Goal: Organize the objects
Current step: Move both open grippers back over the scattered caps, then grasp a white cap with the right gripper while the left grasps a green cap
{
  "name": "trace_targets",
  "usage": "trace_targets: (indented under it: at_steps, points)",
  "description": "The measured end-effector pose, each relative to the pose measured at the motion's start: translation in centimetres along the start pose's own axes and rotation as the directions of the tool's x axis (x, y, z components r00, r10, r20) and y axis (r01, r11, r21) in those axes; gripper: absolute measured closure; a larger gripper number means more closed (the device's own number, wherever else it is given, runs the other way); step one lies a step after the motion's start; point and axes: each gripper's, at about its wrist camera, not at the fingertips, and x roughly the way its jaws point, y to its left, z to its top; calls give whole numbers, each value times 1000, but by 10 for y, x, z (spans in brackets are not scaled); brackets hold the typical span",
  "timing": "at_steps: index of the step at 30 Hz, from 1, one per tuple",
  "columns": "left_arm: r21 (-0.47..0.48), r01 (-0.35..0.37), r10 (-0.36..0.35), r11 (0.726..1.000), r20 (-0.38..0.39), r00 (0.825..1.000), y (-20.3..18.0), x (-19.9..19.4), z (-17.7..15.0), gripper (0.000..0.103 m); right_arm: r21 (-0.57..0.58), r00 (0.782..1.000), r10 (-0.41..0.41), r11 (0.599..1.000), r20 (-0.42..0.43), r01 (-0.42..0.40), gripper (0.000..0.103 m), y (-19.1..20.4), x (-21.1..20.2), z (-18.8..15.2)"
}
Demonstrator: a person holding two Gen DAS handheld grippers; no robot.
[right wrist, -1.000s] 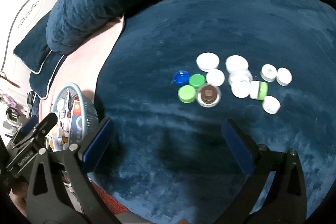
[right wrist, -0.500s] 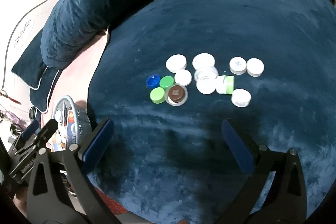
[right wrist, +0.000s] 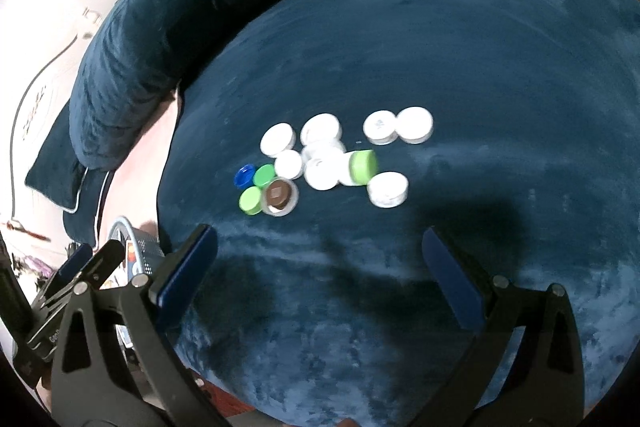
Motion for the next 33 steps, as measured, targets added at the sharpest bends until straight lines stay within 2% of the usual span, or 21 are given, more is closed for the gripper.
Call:
trace_targets:
  at_steps: [9,15,20,24,27,29,30,31,33]
  points:
    - [19,39,-38,999,-62,997,-18,29,7,1,59,999,-46,997,-2,46,0,-42,-2,6]
    - [26,78,-75,997,-125,989,-24,53,7,1,77,996,-80,994,-27,82,0,-61,11,14]
    - [58,87,-79,995,-133,988,-22,70,7,1,-19,996,-37,999,-79,36,0,-46,37,29]
    - [73,107,-94,992,-166,982,-20,84,5,1,-118,990,-60,992,-129,45,2,-31,57,32]
    - [84,121,-107,989,-159,981,-17,85,5,1,-150,983,-90,986,-157,66,21,-25,70,33]
    - [76,133,-120,988,-150,981,-14,85,6,1,-162,979,-104,984,-176,75,28,-23,78,33]
    - [69,141,-129,988,-149,980,-13,85,6,1,-169,976,-108,983,-187,76,37,-23,81,33]
    - [58,153,-143,987,-150,978,-11,86,6,1,-178,973,-114,981,-198,78,54,-23,85,31]
    - [34,180,-173,983,-152,973,-8,88,7,2,-208,971,-140,973,-195,99,72,-23,86,30]
